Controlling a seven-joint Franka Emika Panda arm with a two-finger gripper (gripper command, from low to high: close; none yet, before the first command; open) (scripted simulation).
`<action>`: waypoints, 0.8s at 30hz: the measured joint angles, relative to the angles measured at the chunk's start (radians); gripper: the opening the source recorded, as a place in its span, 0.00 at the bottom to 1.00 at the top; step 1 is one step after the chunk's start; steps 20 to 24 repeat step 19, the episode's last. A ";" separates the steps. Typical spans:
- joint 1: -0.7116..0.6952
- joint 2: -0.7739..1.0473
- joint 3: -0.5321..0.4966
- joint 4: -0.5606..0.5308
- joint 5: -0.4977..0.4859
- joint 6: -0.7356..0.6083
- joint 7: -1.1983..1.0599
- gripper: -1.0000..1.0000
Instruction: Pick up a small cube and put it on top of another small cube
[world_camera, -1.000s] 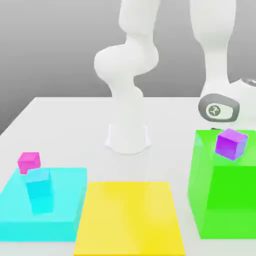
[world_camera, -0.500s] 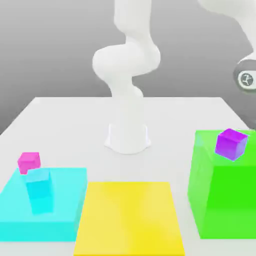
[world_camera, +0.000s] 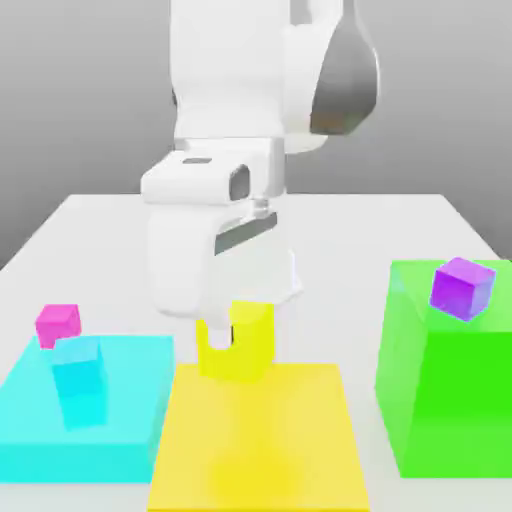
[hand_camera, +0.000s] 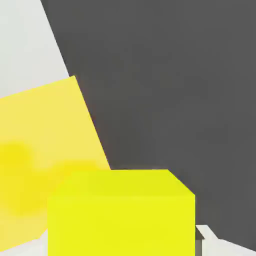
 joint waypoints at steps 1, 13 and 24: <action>-0.037 -0.018 -0.026 -0.021 -0.019 -0.016 0.007 0.00; -0.376 -0.060 -0.271 -0.215 -0.127 -0.043 0.046 0.00; -0.366 0.045 -0.290 -0.238 -0.093 0.084 0.019 1.00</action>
